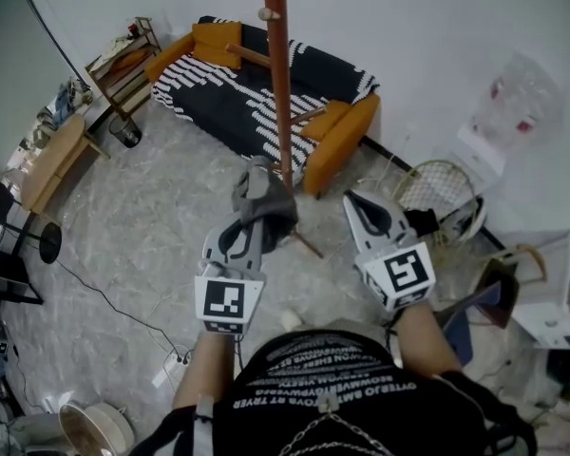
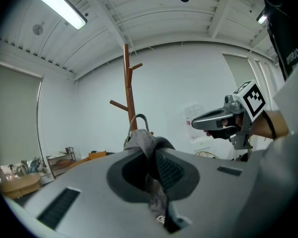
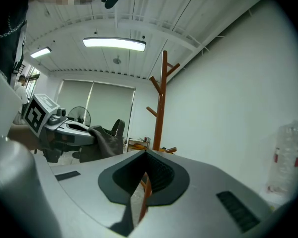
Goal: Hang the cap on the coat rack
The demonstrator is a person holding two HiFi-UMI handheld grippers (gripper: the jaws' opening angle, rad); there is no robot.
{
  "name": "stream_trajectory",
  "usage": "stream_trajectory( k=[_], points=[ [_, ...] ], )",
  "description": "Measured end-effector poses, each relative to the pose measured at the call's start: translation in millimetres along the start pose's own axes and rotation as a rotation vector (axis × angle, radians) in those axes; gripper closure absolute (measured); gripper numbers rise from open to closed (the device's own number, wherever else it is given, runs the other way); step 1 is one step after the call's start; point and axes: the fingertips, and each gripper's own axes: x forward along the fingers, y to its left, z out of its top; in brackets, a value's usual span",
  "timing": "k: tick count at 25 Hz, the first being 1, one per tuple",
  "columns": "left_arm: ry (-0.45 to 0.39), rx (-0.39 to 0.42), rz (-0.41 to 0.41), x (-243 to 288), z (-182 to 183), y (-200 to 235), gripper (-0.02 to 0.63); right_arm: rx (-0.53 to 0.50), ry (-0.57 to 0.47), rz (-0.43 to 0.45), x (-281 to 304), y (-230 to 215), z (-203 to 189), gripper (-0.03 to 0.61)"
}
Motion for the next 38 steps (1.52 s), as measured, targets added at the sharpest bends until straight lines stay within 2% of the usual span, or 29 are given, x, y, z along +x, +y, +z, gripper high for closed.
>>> stream_trajectory(
  k=[6,11,24,38],
  points=[
    [0.023,0.004,-0.047,23.9,-9.5,-6.7,0.601,0.007,0.012,-0.044,-0.5,-16.9,-5.5,0.575],
    [0.047,-0.009,-0.061,42.7,-21.1,-15.2,0.601,0.012,0.021,-0.044,3.2,-29.2,-11.8,0.575],
    [0.131,-0.06,-0.002,93.0,-45.6,-18.2,0.601,0.003,0.014,0.098,60.5,-58.2,-9.3,0.575],
    [0.197,-0.135,0.055,131.1,-76.6,-20.0,0.601,-0.008,0.029,0.206,96.9,-78.4,-14.1,0.575]
  ],
)
